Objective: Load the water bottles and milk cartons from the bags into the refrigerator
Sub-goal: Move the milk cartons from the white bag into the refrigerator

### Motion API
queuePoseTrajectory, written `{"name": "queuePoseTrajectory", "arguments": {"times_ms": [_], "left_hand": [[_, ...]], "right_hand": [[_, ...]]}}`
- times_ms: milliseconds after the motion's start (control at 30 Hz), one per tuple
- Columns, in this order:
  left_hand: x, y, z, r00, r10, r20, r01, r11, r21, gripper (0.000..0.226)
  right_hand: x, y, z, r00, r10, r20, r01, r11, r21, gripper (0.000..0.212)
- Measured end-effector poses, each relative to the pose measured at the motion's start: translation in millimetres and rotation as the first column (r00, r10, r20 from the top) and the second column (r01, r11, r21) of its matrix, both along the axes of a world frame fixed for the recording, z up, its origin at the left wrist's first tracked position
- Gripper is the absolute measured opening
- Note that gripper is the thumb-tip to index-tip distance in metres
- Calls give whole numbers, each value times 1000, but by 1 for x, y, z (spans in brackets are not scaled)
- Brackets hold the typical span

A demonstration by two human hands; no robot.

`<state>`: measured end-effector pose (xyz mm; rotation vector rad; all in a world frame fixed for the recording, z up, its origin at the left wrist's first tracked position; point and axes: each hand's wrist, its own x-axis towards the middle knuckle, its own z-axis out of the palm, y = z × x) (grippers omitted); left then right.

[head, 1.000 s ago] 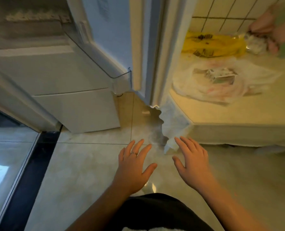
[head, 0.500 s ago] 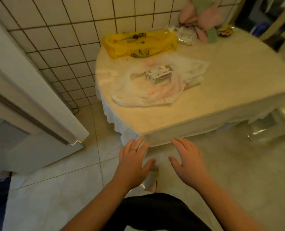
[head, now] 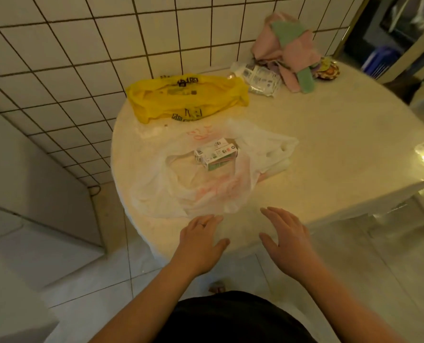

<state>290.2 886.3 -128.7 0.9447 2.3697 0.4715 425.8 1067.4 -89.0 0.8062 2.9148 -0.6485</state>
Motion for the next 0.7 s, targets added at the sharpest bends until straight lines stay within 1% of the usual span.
{"name": "queuePoseTrajectory", "arguments": {"times_ms": [100,267,367,500,567,700], "left_hand": [[-16,21,1,999,40,2,-40,999,11,60],[-44,56,-5,987,153,-58,-150,987,58,59],[-68,79,-5,962,257,-88,-246,962,122,55],[-118,109,-6,900,408,-151,-385,909,161,51],[-145,118,-8,870,468,-154,-451,882,133,47],[-204,127,-18,860,501,-97,-505,863,-21,35]], "right_hand": [[-26,24,0,999,36,7,-36,999,-8,60],[-79,71,-1,992,114,-45,-114,993,-2,63],[-114,96,-1,975,202,-96,-203,979,1,61],[-175,128,-8,939,333,-85,-334,943,3,59],[-206,140,-14,926,375,-53,-376,927,-1,57],[-257,157,-33,885,466,24,-466,885,12,52]]}}
